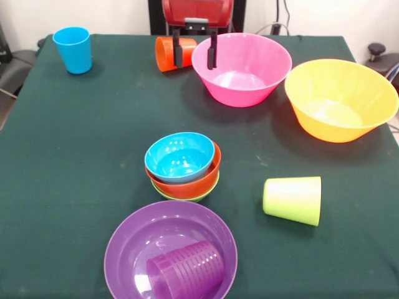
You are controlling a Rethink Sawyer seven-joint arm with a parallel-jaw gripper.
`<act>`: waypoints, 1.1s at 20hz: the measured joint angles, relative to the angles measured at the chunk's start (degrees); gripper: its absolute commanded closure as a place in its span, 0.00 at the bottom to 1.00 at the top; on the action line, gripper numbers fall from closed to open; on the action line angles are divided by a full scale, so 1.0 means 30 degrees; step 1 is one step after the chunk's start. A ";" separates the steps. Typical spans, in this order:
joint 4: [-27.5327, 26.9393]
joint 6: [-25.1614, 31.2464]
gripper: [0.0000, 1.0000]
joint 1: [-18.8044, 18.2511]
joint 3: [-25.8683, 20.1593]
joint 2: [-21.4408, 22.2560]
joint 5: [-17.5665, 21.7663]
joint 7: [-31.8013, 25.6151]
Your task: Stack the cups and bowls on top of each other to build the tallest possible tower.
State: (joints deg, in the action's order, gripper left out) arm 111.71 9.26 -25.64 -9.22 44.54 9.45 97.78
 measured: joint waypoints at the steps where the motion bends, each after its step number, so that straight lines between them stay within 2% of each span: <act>1: 0.0036 -0.0060 0.00 0.0004 -0.0003 -0.0026 0.0012 0.0000; 10: 0.0347 -0.1416 0.00 0.0836 0.0030 -0.0828 0.0035 0.0004; 15: 0.0598 -0.1512 0.00 0.0887 0.0036 -0.0830 0.0035 0.0004; 22: 0.1334 -0.2654 0.00 0.0735 0.0041 -0.0826 0.0032 0.0004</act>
State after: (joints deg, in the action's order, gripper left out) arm 115.71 1.30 -23.43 -9.10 42.06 9.55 97.80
